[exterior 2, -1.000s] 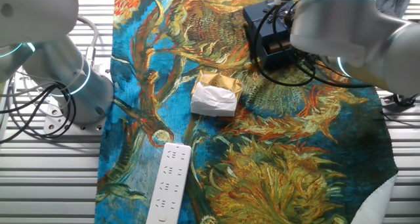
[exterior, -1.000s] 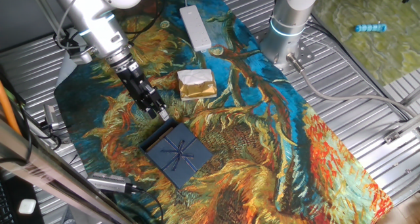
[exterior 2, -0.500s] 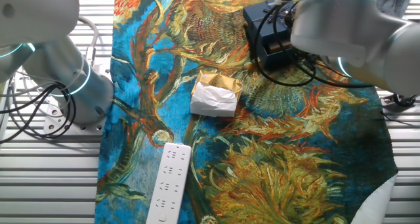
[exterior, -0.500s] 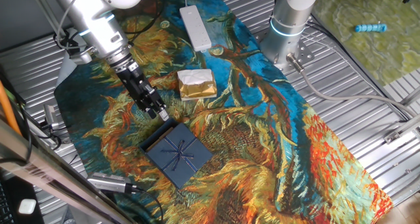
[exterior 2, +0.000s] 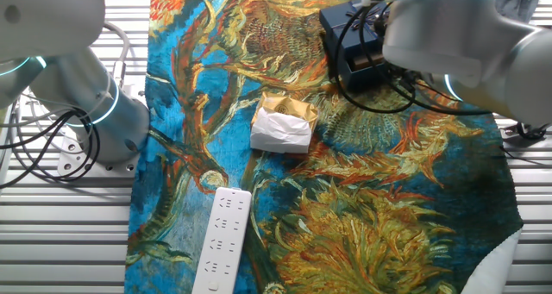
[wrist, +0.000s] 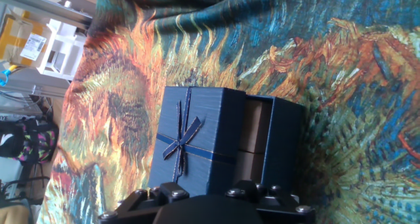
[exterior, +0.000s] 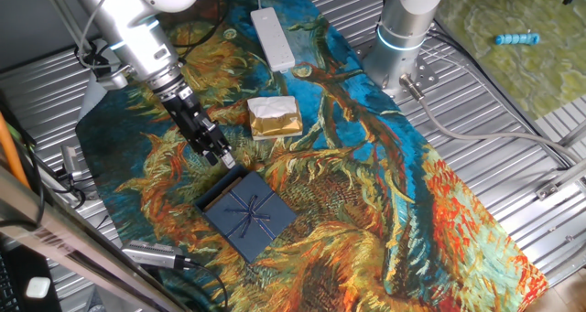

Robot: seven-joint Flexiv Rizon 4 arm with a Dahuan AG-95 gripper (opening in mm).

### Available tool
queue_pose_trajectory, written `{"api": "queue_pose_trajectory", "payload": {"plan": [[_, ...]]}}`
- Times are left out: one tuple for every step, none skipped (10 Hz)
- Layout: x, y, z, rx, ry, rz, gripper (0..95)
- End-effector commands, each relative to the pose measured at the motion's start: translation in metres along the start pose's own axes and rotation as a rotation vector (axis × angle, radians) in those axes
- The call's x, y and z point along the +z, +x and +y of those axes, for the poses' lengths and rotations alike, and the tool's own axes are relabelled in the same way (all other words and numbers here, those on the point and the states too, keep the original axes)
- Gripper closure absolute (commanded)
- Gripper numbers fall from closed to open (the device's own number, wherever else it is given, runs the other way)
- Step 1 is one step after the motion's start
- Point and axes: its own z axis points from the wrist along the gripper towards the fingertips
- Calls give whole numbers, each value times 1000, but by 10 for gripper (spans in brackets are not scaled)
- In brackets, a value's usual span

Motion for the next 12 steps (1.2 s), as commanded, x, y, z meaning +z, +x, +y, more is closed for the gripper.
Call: {"api": "queue_pose_trajectory", "payload": {"plan": [[0, 0, 0, 1, 2, 3, 380], [-1, -1, 0, -1, 2, 2, 380], [-2, -1, 0, -1, -1, 0, 380], [-4, -3, -1, -2, -1, 2, 380], [-5, -3, -2, -5, -1, 3, 380], [-5, -3, -2, -5, -3, 2, 380], [-6, -5, -2, -2, -5, 1, 380], [-7, -6, -3, -4, -6, 1, 380], [-7, -6, -3, -5, -7, 0, 380], [-7, -6, -4, -5, -6, 2, 380], [-7, -6, -4, -5, -7, 3, 380], [-6, -6, -4, -3, -8, 4, 380]]}}
